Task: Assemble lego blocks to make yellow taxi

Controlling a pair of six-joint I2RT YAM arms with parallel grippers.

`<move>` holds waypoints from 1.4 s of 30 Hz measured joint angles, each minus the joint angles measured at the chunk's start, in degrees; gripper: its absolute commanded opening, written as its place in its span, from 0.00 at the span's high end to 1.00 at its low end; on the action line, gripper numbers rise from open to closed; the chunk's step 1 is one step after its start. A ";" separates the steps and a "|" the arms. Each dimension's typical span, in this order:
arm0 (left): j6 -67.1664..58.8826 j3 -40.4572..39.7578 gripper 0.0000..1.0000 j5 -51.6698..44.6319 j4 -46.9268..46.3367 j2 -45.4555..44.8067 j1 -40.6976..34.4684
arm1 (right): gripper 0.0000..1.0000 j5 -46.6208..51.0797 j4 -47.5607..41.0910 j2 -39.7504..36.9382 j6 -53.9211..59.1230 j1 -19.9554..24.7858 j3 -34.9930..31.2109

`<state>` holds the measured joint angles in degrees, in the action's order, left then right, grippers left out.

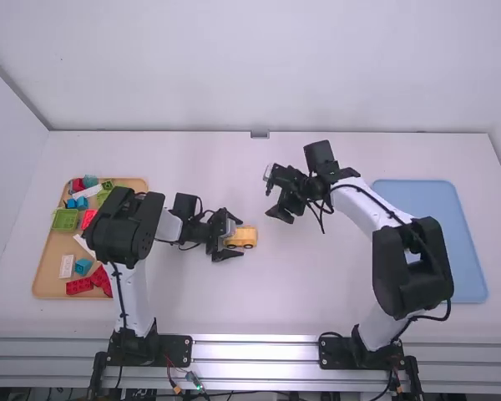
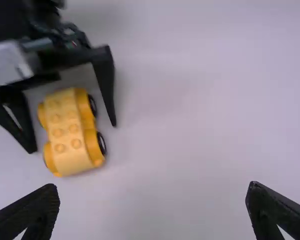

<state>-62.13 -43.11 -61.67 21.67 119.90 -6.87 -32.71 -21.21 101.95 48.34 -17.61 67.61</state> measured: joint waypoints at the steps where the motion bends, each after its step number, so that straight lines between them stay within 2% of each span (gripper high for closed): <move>1: 0.22 0.00 0.01 0.00 0.04 0.00 0.02 | 0.02 1.18 0.04 0.02 -1.16 0.20 -0.13; 4: 1.38 -0.24 0.01 -0.33 -0.70 -0.02 0.20 | 0.01 2.84 0.74 0.00 -2.82 0.37 -0.61; 6: 1.66 -1.27 0.01 -0.87 -4.35 -0.28 0.52 | 0.01 3.56 1.73 0.02 -3.50 0.37 -1.29; 9: 0.37 -2.75 0.01 0.02 -13.38 -2.25 1.22 | 0.01 4.13 2.86 0.00 -4.04 0.37 -2.38; 12: -3.56 -4.76 0.01 3.91 -28.59 -6.38 2.49 | 0.01 4.50 4.09 0.00 -4.50 0.37 -3.50; 16: -7.43 -8.00 0.01 8.41 -42.93 -10.95 3.52 | 0.02 4.61 4.59 0.00 -4.52 0.37 -3.52; 19: -9.51 -14.19 0.01 13.16 -56.13 -15.69 5.57 | 0.01 4.61 4.57 0.00 -4.46 0.37 -3.52; 20: -9.49 -14.43 0.01 13.27 -56.57 -15.82 5.68 | 0.01 4.61 4.57 0.00 -4.61 0.37 -3.52; 23: -6.32 -21.27 0.01 17.16 -65.48 -18.56 9.11 | 0.02 5.40 4.98 0.00 -4.68 0.37 -3.52; 26: 0.24 -26.43 0.01 20.68 -67.23 -19.17 12.81 | 0.01 7.08 6.47 0.00 -5.86 0.37 -3.52; 29: 9.05 -29.24 0.01 25.07 -65.02 -19.19 16.57 | 0.01 8.87 8.13 0.02 -7.80 0.37 -3.52; 33: 31.04 -30.36 0.01 37.77 -58.34 -19.19 23.76 | 0.01 11.65 9.81 0.02 -10.80 0.37 -3.52; 36: 43.71 -30.21 0.01 46.60 -56.68 -19.19 27.93 | 0.01 12.50 10.60 0.02 -11.69 0.42 -3.52; 42: 51.01 -29.66 0.01 55.04 -58.93 -19.19 33.27 | 0.01 13.40 12.24 0.00 -12.98 0.42 -3.52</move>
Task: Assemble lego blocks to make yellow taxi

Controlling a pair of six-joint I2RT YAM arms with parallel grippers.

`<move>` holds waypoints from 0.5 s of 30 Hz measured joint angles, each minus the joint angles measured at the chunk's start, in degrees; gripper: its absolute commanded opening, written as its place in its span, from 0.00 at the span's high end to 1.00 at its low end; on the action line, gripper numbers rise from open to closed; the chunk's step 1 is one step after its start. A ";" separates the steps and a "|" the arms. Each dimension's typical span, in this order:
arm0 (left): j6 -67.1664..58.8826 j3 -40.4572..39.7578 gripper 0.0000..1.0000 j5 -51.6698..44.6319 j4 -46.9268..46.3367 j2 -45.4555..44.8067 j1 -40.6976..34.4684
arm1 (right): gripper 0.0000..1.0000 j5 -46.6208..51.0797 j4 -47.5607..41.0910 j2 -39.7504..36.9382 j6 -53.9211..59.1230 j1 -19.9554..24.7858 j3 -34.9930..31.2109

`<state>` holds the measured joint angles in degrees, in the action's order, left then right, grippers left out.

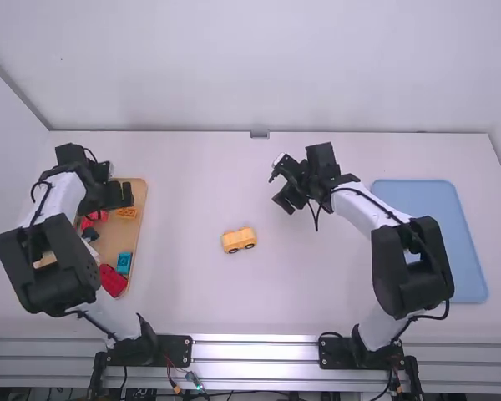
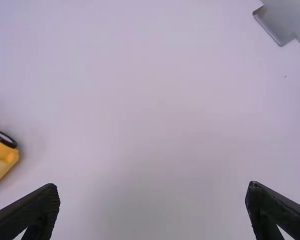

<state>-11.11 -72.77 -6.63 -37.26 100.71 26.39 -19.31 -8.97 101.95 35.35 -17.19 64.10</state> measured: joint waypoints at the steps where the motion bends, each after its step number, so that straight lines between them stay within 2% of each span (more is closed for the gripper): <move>1: 0.48 0.00 0.01 0.66 0.02 0.02 0.24 | 0.02 0.09 0.79 0.00 -0.55 0.00 0.00; 8: 2.95 -0.11 0.01 2.49 0.57 1.92 0.33 | 0.01 0.20 4.76 0.00 -4.46 0.00 0.00; 15: 8.92 -8.81 0.01 2.69 -11.06 10.03 0.26 | 0.01 0.11 4.04 0.02 -7.26 0.00 0.02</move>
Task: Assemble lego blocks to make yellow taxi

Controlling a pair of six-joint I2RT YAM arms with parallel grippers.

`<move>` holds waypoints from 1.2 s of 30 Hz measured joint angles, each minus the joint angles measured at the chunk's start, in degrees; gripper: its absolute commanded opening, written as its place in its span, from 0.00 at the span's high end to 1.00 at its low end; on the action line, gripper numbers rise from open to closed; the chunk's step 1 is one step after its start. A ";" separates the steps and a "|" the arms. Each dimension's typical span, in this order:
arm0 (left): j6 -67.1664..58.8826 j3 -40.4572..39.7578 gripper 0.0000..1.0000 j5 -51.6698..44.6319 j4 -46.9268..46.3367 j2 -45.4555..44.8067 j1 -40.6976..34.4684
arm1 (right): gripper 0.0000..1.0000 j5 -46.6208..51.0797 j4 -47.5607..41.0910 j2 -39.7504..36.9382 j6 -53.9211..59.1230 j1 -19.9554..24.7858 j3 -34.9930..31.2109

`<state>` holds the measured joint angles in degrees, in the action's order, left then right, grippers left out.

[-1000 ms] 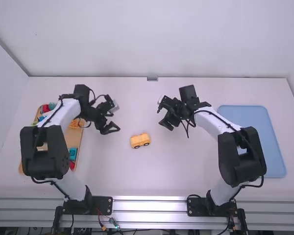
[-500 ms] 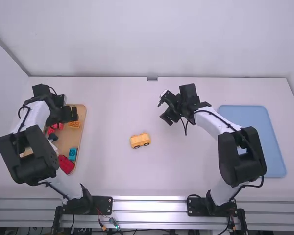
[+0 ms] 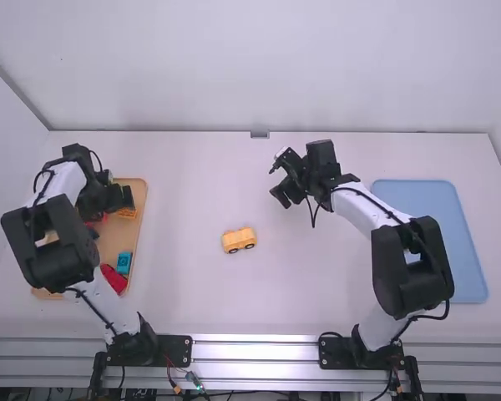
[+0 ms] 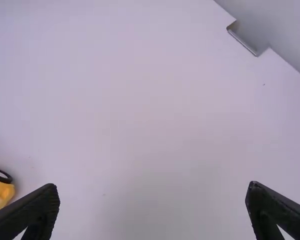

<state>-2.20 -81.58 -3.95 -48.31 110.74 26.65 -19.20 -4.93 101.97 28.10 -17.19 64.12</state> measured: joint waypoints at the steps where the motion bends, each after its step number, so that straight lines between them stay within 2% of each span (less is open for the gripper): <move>1: 1.55 -1.79 0.01 0.00 -0.90 1.03 -0.04 | 0.01 -0.04 0.00 -0.02 -0.33 0.00 0.00; 3: 3.93 -3.32 0.01 0.07 -1.36 1.70 -0.20 | 0.01 -0.07 0.00 0.00 -0.59 0.00 0.00; 10: 30.25 -5.33 0.01 0.02 -3.52 1.92 -0.98 | 0.01 -0.09 -0.15 -0.02 -0.94 -0.22 0.00; 11: 30.73 -5.33 0.00 0.00 -3.58 1.92 -0.98 | 0.01 -0.09 -0.15 0.00 -1.01 -0.22 0.00; 12: 35.43 -5.29 0.05 -0.02 -4.37 1.92 -1.01 | 0.01 -0.11 -0.09 -0.02 -0.90 -0.22 0.00; 13: 38.07 -4.79 0.01 0.00 -4.07 1.92 -0.98 | 0.02 -0.11 -0.07 0.00 -0.90 -0.22 0.00; 16: 42.77 -2.71 0.01 0.02 -1.11 1.92 -1.01 | 0.01 -0.11 -0.02 -0.02 -1.01 -0.22 0.00; 19: 44.96 -0.96 0.01 0.02 1.33 1.92 -1.01 | 0.01 -0.11 -0.02 -0.02 -0.94 -0.26 0.00; 20: 46.34 -0.31 0.11 0.07 2.14 1.92 -1.01 | 0.01 -0.09 -0.04 -0.02 -0.94 -0.44 0.00; 24: 49.31 1.25 0.29 0.72 3.65 1.92 -1.01 | 0.01 -0.09 -0.07 0.00 -0.92 -1.22 0.00; 36: 51.74 8.13 0.23 0.63 14.91 1.92 -1.11 | 0.01 -0.07 -0.26 0.00 -1.03 -1.55 0.00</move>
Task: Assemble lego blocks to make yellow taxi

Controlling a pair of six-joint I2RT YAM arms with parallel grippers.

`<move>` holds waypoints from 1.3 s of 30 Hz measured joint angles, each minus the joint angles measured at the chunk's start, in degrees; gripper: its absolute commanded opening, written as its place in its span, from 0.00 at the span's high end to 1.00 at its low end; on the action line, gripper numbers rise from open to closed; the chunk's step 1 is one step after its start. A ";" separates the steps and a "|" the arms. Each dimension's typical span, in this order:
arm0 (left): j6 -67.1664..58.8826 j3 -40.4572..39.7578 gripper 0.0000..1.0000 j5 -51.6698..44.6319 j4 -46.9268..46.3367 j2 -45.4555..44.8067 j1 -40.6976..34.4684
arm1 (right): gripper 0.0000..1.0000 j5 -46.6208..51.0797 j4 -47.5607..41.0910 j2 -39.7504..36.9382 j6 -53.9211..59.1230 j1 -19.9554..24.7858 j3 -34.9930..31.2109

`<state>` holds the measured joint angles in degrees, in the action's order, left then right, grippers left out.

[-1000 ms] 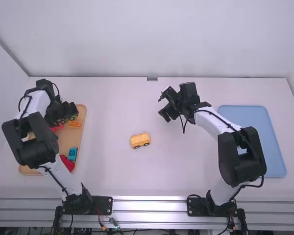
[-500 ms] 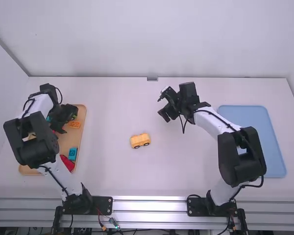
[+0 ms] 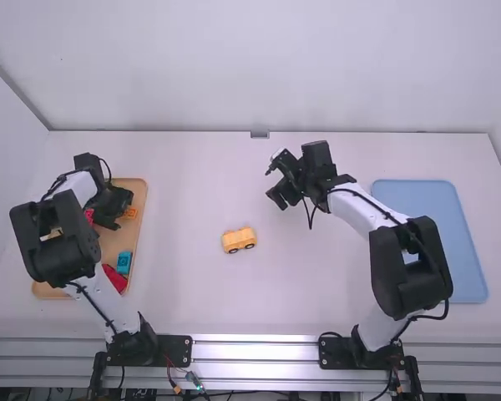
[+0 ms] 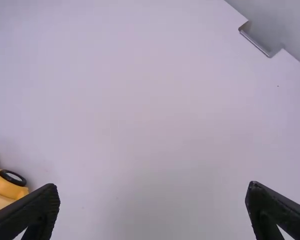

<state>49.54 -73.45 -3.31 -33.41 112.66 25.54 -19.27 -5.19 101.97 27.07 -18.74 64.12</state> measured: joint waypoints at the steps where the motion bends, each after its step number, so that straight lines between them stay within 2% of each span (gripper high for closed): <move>1: 0.00 0.33 0.21 -0.09 0.83 0.00 -0.09 | 0.02 -0.02 0.04 0.00 0.09 0.00 0.00; 7: -0.02 1.20 0.09 0.00 3.58 0.00 -2.51 | 0.01 -0.02 -0.20 0.00 -0.13 0.00 0.00; 15: 1.25 1.20 0.14 2.32 3.69 0.00 -5.46 | 0.01 0.02 -2.38 0.00 0.20 0.00 0.00; 22: 2.34 -0.26 0.14 4.33 0.02 1.70 -5.46 | 0.01 0.11 -2.71 0.00 0.28 0.17 0.00; 28: 2.58 -2.36 0.25 5.11 -1.11 3.82 -5.46 | 0.01 0.13 -2.78 -0.02 0.35 0.15 0.00; 34: 3.41 -2.36 0.46 5.33 -0.33 4.28 -5.44 | 0.01 0.13 -3.61 -0.02 0.04 0.22 0.00; 35: 3.41 -2.36 0.46 5.33 -0.33 4.28 -5.44 | 0.01 0.11 -3.69 0.00 0.17 0.22 0.00; 38: 3.65 -2.36 0.58 5.35 -0.31 4.28 -5.46 | 0.02 0.13 -4.04 -0.02 0.24 0.22 0.00; 39: 3.67 -2.36 0.58 5.33 -0.31 4.31 -5.46 | 0.01 0.13 -4.02 0.00 0.15 0.22 0.00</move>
<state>53.21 -75.81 2.02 -33.71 116.97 20.08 -19.14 -9.21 101.97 27.22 -18.52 64.12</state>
